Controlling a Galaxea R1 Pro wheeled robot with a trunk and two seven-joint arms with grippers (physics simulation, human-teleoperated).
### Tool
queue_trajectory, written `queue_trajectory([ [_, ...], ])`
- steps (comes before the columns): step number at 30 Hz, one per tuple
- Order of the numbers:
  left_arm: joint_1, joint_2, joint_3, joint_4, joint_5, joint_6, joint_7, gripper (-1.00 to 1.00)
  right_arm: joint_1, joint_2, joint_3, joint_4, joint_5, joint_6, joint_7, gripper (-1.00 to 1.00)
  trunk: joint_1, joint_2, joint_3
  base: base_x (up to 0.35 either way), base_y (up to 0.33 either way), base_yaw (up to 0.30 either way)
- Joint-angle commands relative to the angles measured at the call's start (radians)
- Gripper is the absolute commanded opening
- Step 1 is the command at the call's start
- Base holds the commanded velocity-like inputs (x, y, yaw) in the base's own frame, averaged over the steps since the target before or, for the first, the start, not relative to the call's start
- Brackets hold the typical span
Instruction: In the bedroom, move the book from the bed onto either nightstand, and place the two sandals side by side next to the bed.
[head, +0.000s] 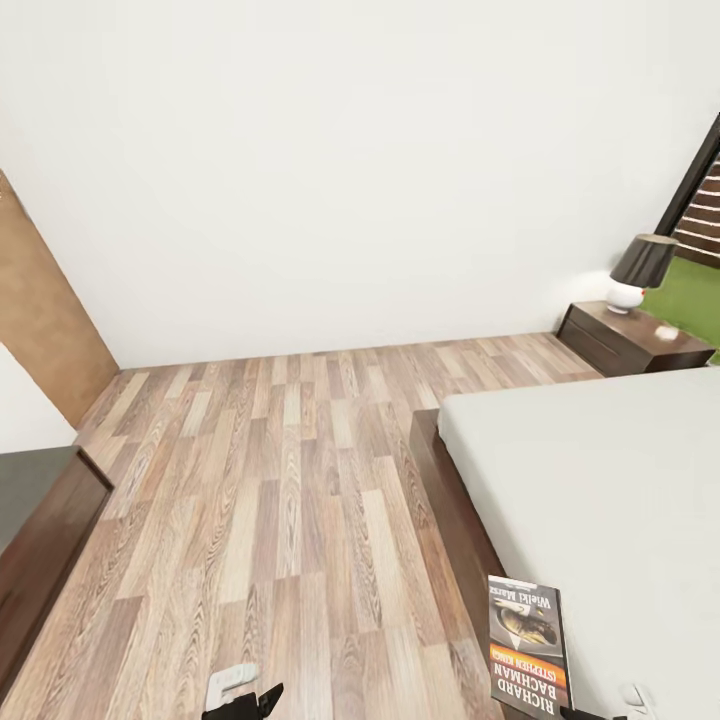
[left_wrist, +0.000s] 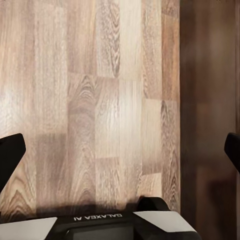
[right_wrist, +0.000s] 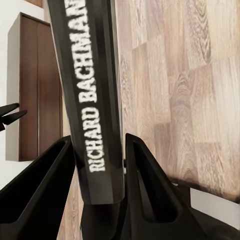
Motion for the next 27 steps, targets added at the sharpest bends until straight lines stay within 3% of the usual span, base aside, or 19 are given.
queue_trajectory([
  [1,-0.001,0.000,-0.002,0.002,0.007,-0.002,-0.005,1.00,-0.001,0.000,0.005,0.001,-0.009,0.008,0.003,-1.00,0.000,-0.001,0.001,0.000,0.000,0.000],
  [19,-0.001,0.000,-0.002,0.002,0.007,-0.002,-0.005,1.00,-0.001,-0.001,0.005,0.001,-0.009,0.008,0.003,-1.00,0.000,-0.001,0.030,0.000,0.000,0.003],
  [27,-0.001,0.000,-0.002,0.002,0.007,-0.002,-0.005,1.00,-0.001,-0.001,0.005,0.001,-0.011,0.008,0.004,-1.00,0.000,-0.001,0.041,0.000,0.000,0.151],
])
